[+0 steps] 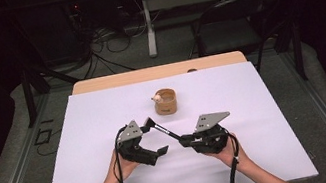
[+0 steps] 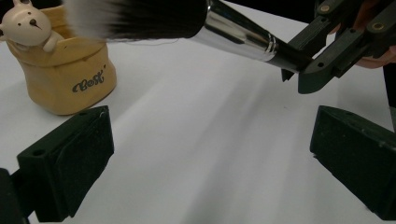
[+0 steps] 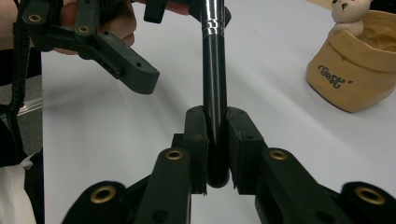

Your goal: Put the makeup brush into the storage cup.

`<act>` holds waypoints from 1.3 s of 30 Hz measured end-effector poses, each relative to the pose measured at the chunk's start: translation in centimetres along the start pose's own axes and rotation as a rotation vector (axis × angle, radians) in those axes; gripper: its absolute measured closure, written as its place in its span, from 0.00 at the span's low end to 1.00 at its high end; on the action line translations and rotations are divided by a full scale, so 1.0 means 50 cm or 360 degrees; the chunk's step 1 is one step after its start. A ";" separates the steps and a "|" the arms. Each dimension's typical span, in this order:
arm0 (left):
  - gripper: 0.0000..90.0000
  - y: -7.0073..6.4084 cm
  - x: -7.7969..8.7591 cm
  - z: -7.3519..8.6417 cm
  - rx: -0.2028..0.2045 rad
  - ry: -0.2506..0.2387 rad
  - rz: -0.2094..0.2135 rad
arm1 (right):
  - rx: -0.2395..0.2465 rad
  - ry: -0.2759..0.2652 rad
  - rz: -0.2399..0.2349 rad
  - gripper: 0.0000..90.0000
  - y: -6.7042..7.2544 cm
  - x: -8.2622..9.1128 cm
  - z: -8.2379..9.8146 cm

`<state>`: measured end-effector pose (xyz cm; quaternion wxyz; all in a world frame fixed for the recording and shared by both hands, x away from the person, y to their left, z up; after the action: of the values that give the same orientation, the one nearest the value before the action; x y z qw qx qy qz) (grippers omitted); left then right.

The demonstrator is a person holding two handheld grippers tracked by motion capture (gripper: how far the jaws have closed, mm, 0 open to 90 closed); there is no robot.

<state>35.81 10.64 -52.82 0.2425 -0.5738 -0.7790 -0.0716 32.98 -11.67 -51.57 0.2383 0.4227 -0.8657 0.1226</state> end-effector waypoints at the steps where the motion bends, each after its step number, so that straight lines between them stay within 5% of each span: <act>1: 0.00 -0.001 0.000 -0.001 0.0001 -0.0014 -0.0028 | -0.0001 0.0000 -0.0006 0.88 0.001 -0.001 0.000; 5: 0.05 0.000 0.003 -0.009 0.0019 -0.0050 -0.0069 | -0.0015 0.0000 0.0010 0.88 0.004 -0.008 -0.001; 22: 0.47 0.002 0.003 -0.010 0.0095 -0.0141 -0.0003 | -0.0100 0.0031 0.0059 0.88 0.018 -0.049 0.011; 39: 0.69 0.001 0.003 -0.012 0.0143 -0.0224 0.0053 | -0.0090 0.0088 0.0051 0.88 0.036 -0.086 0.022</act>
<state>35.99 10.55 -52.21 0.2138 -0.5790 -0.7868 0.0081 33.49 -8.16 -54.75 0.2720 0.3984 -0.8686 0.1134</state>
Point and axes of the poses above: each handheld gripper's, and its own axes: x roughly backward along the jaws, z roughly out of its underside, y roughly to its left, the point moved 3 cm from there along -x, roughly forward along the jaws, and after that the axes turned 9 degrees about z, right-handed, at the moved point
